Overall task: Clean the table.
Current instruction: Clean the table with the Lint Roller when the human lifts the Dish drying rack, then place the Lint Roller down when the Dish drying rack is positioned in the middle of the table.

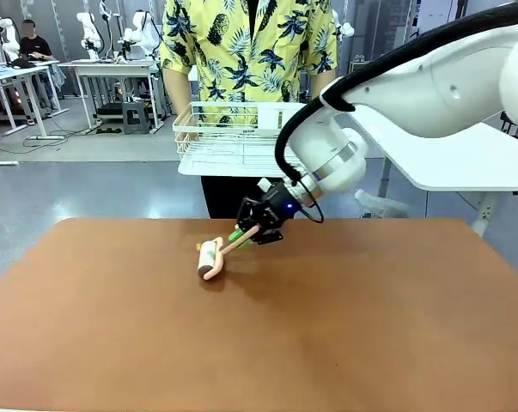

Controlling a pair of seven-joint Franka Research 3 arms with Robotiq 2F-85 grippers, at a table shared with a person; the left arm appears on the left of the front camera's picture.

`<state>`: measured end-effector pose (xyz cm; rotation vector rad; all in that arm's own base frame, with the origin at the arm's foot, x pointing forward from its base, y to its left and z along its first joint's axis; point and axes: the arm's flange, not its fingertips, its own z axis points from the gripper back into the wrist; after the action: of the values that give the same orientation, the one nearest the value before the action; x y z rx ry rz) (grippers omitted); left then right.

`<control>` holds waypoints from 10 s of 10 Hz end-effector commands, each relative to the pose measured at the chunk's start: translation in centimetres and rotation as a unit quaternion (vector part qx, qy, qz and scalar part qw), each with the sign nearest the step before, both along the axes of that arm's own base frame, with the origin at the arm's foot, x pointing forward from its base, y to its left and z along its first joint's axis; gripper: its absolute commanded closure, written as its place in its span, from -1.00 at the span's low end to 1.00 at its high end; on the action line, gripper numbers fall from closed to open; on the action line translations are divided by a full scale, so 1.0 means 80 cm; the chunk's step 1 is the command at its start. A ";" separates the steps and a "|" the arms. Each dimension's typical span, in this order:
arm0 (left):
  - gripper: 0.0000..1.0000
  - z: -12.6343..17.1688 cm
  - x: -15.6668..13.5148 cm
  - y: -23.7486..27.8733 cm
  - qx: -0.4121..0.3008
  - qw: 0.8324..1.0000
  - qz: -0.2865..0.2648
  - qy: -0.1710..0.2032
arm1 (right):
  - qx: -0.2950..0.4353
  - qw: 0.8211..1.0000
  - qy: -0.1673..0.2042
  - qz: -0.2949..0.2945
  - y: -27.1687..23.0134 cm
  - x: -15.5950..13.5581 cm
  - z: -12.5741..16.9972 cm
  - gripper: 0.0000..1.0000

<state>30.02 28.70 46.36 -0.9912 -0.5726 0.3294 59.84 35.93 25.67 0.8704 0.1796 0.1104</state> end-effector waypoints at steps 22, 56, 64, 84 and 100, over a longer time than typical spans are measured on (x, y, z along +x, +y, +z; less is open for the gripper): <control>-1.00 0.001 -0.003 0.002 -0.003 1.000 -0.001 -0.004 | -0.356 0.915 -0.162 -0.101 -0.415 -0.187 0.290 0.58; -1.00 0.001 -0.003 0.002 -0.003 1.000 -0.001 -0.004 | -0.333 0.930 -0.138 -0.070 -0.424 -0.176 0.297 0.58; -1.00 0.001 -0.003 0.002 -0.003 1.000 -0.001 -0.004 | -0.245 0.833 0.142 -0.476 -0.419 -0.106 0.283 0.58; -1.00 0.001 -0.003 0.002 -0.003 1.000 -0.001 -0.004 | -0.155 0.683 0.125 -0.702 -0.421 -0.075 0.093 -0.43; -1.00 0.001 -0.003 0.002 -0.003 1.000 -0.001 -0.004 | -0.198 0.689 0.151 -0.681 -0.422 -0.146 0.146 -1.00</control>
<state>29.98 28.74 46.35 -0.9903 -0.5727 0.3310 48.93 1.35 36.46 0.4191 -0.1735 -1.4115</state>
